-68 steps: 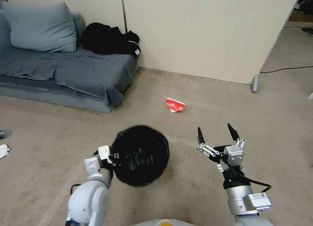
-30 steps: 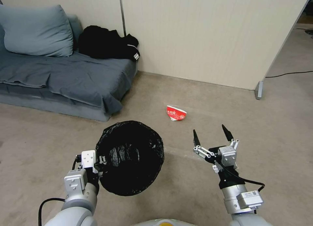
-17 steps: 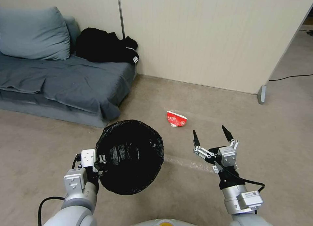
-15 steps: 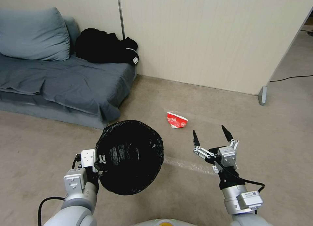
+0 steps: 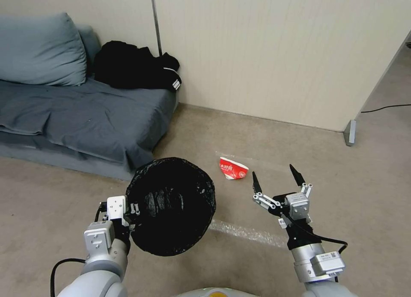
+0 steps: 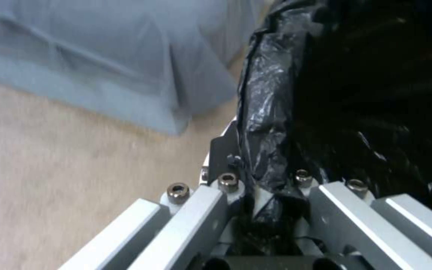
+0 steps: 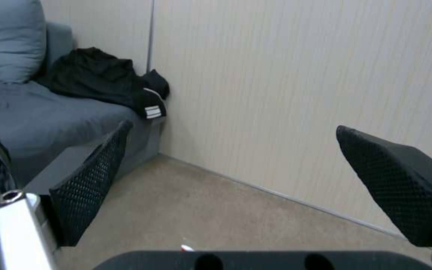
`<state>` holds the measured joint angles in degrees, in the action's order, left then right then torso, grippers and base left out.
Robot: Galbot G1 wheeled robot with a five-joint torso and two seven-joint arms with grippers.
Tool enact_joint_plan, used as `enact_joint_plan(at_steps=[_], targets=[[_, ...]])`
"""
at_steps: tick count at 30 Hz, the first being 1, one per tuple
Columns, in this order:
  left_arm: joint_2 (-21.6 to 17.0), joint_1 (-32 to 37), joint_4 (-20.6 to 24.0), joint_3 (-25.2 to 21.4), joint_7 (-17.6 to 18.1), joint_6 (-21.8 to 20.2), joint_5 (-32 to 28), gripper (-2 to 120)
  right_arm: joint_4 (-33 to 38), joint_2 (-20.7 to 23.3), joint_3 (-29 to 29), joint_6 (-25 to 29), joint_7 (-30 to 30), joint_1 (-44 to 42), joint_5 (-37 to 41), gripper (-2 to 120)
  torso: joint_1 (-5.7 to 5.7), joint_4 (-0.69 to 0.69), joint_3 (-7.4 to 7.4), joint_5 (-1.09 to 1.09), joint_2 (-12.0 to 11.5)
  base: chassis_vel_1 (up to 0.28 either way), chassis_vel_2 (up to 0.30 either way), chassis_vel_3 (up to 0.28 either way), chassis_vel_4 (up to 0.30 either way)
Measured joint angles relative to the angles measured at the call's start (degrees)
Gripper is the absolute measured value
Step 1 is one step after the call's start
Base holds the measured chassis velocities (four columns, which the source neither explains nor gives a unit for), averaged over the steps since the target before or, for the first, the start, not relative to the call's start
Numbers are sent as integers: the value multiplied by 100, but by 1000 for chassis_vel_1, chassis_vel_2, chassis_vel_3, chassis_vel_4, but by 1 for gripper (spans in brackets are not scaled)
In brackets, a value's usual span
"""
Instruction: Pick up the trash bin, then pick up the garbage from the floor and place it into the trash bin.
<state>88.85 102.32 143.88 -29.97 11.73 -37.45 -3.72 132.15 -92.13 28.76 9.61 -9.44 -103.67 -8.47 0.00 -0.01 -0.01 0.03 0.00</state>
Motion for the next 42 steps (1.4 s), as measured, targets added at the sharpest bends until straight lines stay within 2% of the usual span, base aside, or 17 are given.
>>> enact_joint_plan(at_steps=[29, 42], targets=[[30, -28, -53, 36, 3, -1, 7, 1, -96, 0, 27, 148, -141, 20, -12, 100, 0, 0, 1, -3, 0, -105, 100, 105, -105], [-29, -69, -59, 24, 0, -10, -16, 1, -289, 30, 90, 46, -183, 523, 243, 100, 0, 1, 0, -2, 0, -14, 4, 5, -8]])
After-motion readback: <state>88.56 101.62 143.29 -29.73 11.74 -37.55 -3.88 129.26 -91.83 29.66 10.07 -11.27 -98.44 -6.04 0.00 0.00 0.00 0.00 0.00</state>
